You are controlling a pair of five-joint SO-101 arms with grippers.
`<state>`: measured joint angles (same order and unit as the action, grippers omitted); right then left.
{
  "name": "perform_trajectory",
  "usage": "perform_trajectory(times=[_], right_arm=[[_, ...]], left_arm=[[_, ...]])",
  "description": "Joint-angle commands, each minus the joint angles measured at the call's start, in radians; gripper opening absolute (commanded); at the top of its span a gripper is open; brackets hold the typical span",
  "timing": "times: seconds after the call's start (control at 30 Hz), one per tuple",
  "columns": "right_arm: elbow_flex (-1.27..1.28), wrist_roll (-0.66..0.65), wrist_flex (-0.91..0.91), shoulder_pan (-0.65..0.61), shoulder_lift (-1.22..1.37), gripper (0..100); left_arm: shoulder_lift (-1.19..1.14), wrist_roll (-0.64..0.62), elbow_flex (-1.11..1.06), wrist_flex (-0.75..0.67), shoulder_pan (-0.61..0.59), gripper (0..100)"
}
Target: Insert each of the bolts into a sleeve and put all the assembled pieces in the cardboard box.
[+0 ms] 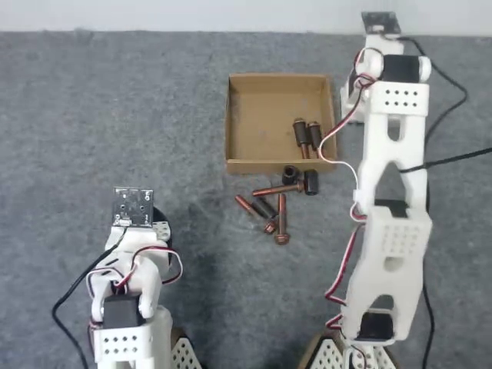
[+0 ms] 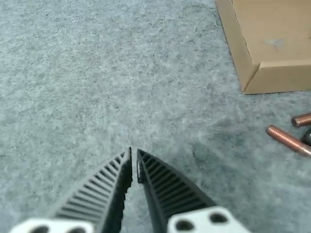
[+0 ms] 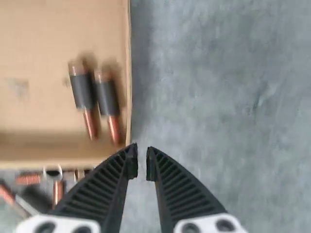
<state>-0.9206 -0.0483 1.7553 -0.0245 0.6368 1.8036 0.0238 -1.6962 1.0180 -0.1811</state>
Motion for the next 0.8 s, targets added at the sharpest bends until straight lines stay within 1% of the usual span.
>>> perform_trajectory(times=[0.0, 0.1, 0.37, 0.6, 0.77], right_arm=[[0.233, 0.006, 0.039, -0.019, -0.223, 0.6], [0.385, 0.005, 0.038, -0.024, -0.329, 0.6], [0.692, 0.005, 0.036, -0.025, -0.533, 0.6], [0.921, 0.006, 0.027, -0.099, -0.661, 0.6], [1.04, 0.011, -0.13, -0.147, -0.68, 0.6]], left_arm=[[0.015, 0.008, 0.012, -0.032, -0.005, 1], [0.015, 0.008, 0.012, -0.032, -0.005, 1], [0.015, 0.008, 0.012, -0.032, -0.002, 1], [0.015, 0.008, 0.012, -0.032, 0.0, 1], [0.015, 0.008, 0.012, -0.032, 0.0, 1]])
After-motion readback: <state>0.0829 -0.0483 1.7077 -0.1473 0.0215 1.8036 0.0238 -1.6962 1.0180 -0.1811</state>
